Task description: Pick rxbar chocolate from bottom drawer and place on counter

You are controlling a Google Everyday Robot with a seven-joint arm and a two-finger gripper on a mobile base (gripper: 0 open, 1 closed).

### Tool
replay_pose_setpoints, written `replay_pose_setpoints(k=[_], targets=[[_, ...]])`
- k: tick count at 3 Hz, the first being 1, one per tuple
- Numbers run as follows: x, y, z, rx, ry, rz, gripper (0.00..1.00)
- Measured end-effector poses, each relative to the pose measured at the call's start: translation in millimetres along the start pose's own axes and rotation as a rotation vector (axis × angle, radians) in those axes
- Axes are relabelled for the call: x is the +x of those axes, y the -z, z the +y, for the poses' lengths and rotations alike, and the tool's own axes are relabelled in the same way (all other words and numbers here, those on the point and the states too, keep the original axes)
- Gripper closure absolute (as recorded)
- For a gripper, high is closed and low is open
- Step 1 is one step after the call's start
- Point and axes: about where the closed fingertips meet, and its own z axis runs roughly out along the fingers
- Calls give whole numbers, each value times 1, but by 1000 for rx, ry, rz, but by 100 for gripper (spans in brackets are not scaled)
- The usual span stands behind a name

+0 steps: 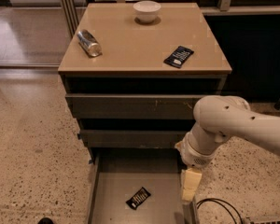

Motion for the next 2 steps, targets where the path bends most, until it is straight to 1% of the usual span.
replay_pose_setpoints(k=[1,2], targets=[[-3,-37,-2,-10,25,27,0],[8,-67,-16,48,-22,71,0]])
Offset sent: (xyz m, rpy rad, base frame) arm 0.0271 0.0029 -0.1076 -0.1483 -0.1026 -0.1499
